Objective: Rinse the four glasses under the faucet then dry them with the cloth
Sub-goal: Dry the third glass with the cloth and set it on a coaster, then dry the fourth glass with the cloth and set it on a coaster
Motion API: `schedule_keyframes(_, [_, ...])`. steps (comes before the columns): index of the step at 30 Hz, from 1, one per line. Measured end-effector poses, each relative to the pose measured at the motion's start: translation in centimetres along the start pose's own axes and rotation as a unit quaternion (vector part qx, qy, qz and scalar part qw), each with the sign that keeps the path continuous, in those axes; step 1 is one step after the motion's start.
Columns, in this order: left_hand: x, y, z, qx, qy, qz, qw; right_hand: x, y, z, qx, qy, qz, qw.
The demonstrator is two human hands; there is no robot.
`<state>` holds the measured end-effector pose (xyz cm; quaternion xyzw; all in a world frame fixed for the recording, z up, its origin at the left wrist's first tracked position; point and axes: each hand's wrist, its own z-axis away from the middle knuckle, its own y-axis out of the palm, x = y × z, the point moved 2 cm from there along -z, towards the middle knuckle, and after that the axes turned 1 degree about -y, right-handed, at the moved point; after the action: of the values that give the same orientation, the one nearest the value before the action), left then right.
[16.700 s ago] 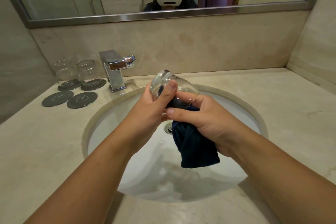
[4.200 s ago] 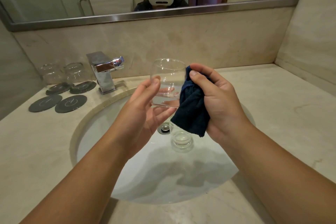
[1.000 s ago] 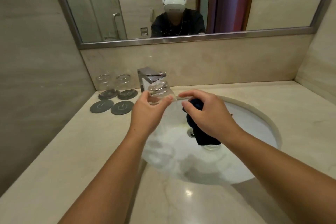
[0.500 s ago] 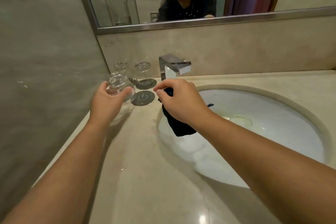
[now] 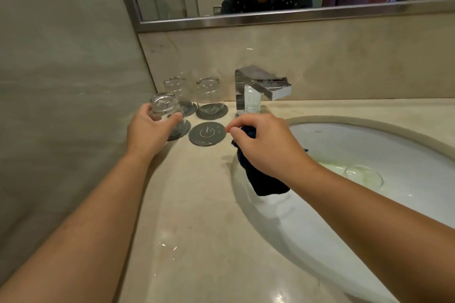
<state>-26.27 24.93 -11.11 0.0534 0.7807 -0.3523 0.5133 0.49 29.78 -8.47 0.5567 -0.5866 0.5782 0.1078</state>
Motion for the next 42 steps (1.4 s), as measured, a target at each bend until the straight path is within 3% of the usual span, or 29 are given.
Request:
schedule_keyframes(12, [0.9,0.3,-0.9,0.027,0.006,-0.027,0.999,-0.1,0.8,0.1,0.002,-0.009,-0.019,1.0])
schedule_keyframes(19, [-0.6,-0.8,2.4,-0.03,0.043,-0.027,0.998,0.2,-2.2,2.0,-0.009,-0.017,-0.02,1.0])
schedule_keyframes(23, [-2.8,-1.4,7.8,-0.036,0.111,-0.061,0.991,-0.8,-4.8,4.3,-0.019,-0.015,-0.021,0.999])
schedule_keyframes(29, [-6.4,-0.2,14.8,0.056,0.224,-0.148,0.962,-2.3,-11.2,6.6,-0.082,-0.025,-0.017,0.996])
schedule_keyframes(34, [-10.7,3.3,20.0,0.135,0.273,-0.142,0.942,-5.3,-15.8,8.1,-0.164,0.01,-0.029,0.986])
schedule_keyframes(42, [-14.1,13.2,24.5,0.335,0.193,-0.2,0.9,-12.1,-19.2,10.8,-0.257,0.097,-0.071,0.959])
